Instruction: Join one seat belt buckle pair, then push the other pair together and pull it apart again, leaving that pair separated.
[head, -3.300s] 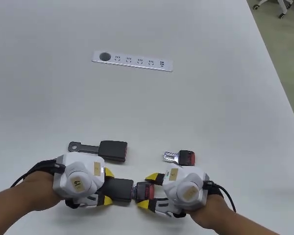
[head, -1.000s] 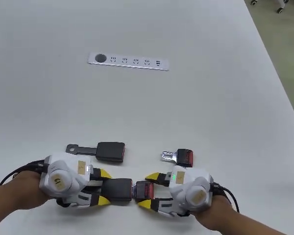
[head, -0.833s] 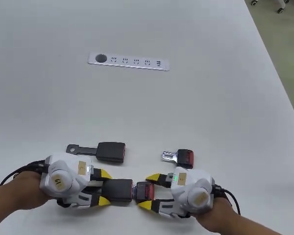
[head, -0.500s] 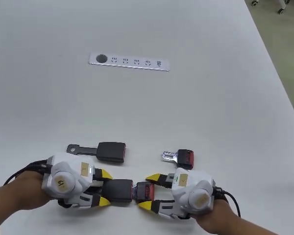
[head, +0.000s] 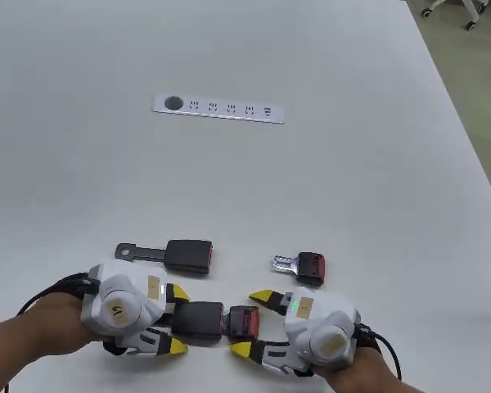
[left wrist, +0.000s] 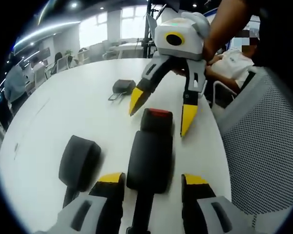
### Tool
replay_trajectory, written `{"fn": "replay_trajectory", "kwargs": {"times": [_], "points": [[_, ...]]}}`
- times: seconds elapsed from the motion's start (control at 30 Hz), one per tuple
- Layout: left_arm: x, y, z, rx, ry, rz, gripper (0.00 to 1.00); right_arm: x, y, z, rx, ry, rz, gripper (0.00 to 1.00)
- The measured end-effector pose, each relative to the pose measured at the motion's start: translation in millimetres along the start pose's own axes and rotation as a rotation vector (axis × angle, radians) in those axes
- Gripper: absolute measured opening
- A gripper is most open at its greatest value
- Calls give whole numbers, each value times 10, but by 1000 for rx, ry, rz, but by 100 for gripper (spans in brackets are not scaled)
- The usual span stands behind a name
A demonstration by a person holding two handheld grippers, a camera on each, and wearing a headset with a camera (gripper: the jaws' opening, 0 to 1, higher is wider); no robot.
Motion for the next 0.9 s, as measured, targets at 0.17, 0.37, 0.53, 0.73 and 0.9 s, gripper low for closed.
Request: {"fn": "replay_trajectory", "kwargs": {"times": [0.17,0.37,0.53,0.73,0.9], "points": [[33,77,-92,-66,39,-89,77,-31,22,-69,-2,-33,-6,80],[88,92,-242,-69,94,-84,78,-70,32,-157,-10,-55,-2,80],[178,111,-390,-79,149,-94,79,-136,105,-253,-32,-86,4,81],[321,149,-557,-86,202,-90,79,-258,136,-393,-36,-116,25,78],[406,186,-660,-79,223,-73,78,-366,129,-481,-38,-126,34,78]]}}
Point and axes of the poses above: the centre of the closed fingertips' face, and the gripper's own axes: z roughly forward along the fingers, x roughly to its left, y roughly out of its top, the point moved 7 cm from there along -z, roughly backward along the fingers, and after that the axes turned 1 degree about y, right-handed, at the moved point
